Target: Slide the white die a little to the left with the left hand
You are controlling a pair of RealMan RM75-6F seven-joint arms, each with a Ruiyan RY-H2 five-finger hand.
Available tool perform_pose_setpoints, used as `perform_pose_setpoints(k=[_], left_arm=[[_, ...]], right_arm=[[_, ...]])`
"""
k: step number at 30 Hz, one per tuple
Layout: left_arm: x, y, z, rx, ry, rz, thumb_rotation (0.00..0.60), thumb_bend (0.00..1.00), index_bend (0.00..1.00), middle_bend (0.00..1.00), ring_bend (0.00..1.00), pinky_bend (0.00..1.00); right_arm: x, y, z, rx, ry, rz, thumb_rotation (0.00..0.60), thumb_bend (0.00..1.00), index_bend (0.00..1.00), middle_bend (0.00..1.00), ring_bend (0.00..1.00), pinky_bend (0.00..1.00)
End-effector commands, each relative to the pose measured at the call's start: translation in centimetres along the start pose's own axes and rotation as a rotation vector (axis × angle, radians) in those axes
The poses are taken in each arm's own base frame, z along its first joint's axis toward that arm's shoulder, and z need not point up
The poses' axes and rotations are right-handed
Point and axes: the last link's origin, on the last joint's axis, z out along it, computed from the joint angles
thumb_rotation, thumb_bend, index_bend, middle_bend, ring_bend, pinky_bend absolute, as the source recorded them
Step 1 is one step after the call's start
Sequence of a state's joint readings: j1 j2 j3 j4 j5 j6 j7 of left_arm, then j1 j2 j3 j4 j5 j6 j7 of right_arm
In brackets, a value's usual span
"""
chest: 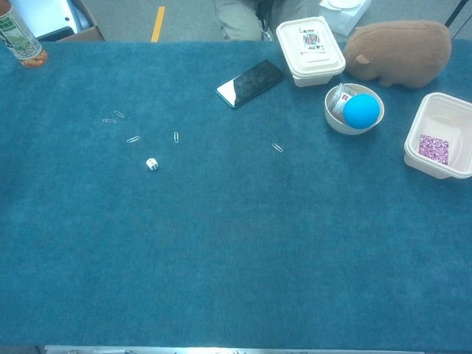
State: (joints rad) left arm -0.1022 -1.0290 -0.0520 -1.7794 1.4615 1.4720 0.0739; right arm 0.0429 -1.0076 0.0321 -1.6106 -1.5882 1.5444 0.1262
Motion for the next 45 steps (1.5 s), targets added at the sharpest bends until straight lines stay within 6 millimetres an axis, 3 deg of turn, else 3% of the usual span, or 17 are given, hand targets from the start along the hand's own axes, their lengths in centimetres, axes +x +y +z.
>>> perform_pose_setpoints(k=[1, 11, 17, 19, 20, 24, 30, 36, 41, 45], left_arm=[[0.0, 0.0, 0.0, -0.001, -0.002, 0.001, 0.600, 0.66, 0.00, 0.08, 0.00, 0.03], [0.0, 0.3, 0.4, -0.027, -0.009, 0.000, 0.600, 0.66, 0.00, 0.07, 0.00, 0.03], [0.0, 1.7, 1.8, -0.117, -0.053, 0.011, 0.600, 0.66, 0.00, 0.11, 0.03, 0.04], [-0.1, 2.4, 2.5, -0.164, -0.072, 0.003, 0.600, 0.66, 0.02, 0.16, 0.10, 0.10], [-0.2, 2.7, 2.8, -0.186, -0.081, 0.001, 0.600, 0.66, 0.03, 0.21, 0.15, 0.17], [-0.9, 4.5, 4.2, -0.304, -0.149, -0.002, 0.600, 0.66, 0.06, 0.46, 0.45, 0.51], [-2.8, 6.7, 5.7, -0.458, -0.305, 0.027, 0.600, 0.66, 0.08, 0.81, 0.77, 0.80], [-4.5, 8.3, 6.5, -0.545, -0.469, 0.092, 0.600, 0.68, 0.08, 0.99, 0.95, 0.95], [-5.7, 9.4, 6.9, -0.582, -0.569, 0.133, 0.600, 0.84, 0.08, 1.00, 1.00, 1.00], [-6.9, 10.3, 7.2, -0.600, -0.635, 0.154, 0.578, 0.89, 0.05, 1.00, 1.00, 1.00]], right_arm=[[0.0, 0.0, 0.0, 0.000, 0.000, 0.000, 0.600, 0.08, 0.30, 0.31, 0.16, 0.25], [0.1, 0.1, -0.1, 0.001, 0.005, 0.001, 0.600, 0.08, 0.30, 0.31, 0.16, 0.25], [0.1, 0.1, 0.0, 0.000, 0.000, 0.000, 0.600, 0.08, 0.30, 0.31, 0.16, 0.25], [0.1, 0.1, 0.0, 0.001, 0.000, -0.001, 0.600, 0.08, 0.30, 0.31, 0.16, 0.25], [0.1, 0.1, 0.1, 0.001, 0.000, -0.001, 0.600, 0.08, 0.30, 0.31, 0.16, 0.25], [0.0, 0.1, 0.2, 0.000, -0.003, -0.006, 0.600, 0.08, 0.30, 0.31, 0.16, 0.25], [-0.3, 0.0, 0.6, -0.005, -0.012, -0.013, 0.600, 0.08, 0.30, 0.31, 0.16, 0.25], [-0.4, -0.1, 1.1, -0.009, -0.015, -0.020, 0.600, 0.08, 0.30, 0.31, 0.16, 0.25], [-0.6, -0.1, 1.4, -0.013, -0.023, -0.026, 0.600, 0.08, 0.30, 0.31, 0.16, 0.25], [-0.8, -0.1, 1.7, -0.014, -0.027, -0.026, 0.600, 0.08, 0.30, 0.31, 0.16, 0.25]])
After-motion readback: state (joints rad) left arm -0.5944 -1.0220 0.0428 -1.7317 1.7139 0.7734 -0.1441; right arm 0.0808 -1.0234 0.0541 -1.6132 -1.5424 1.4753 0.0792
